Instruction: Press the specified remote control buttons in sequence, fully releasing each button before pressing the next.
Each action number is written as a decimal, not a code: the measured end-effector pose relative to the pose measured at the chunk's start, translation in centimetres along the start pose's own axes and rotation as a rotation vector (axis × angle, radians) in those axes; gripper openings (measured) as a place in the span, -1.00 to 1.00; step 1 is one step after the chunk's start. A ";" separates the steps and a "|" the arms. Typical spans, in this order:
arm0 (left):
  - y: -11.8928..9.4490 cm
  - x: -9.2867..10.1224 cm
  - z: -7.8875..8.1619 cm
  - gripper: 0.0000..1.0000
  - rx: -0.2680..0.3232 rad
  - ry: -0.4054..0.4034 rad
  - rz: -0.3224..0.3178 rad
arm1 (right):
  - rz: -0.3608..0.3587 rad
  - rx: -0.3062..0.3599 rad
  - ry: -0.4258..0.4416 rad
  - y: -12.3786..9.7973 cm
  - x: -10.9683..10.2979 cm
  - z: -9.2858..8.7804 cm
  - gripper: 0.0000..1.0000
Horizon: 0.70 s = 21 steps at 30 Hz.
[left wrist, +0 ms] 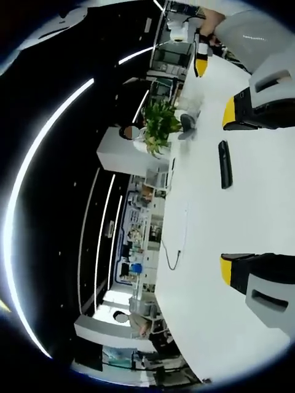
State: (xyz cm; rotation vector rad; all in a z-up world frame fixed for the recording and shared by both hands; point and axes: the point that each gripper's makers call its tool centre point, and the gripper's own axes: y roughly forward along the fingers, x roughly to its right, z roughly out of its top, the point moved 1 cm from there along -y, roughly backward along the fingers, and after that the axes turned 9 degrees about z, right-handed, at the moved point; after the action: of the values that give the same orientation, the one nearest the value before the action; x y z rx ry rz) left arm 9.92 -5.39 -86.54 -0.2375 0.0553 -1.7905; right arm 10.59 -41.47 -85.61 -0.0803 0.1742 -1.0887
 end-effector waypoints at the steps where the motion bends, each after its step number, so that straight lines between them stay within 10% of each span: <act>1: 0.0 0.0 0.1 0.71 0.003 0.002 0.001 | 0.001 0.003 0.002 0.0 0.0 0.0 0.36; 21: -0.4 -0.6 1.8 0.71 0.105 0.001 0.027 | 0.020 -0.067 -0.057 0.6 -0.8 -0.7 0.33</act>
State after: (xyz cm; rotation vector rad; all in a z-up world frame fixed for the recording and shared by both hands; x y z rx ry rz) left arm 10.00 -4.52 -84.84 -0.1597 -0.0346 -1.7613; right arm 10.65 -40.42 -86.30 -0.1691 0.1599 -1.0597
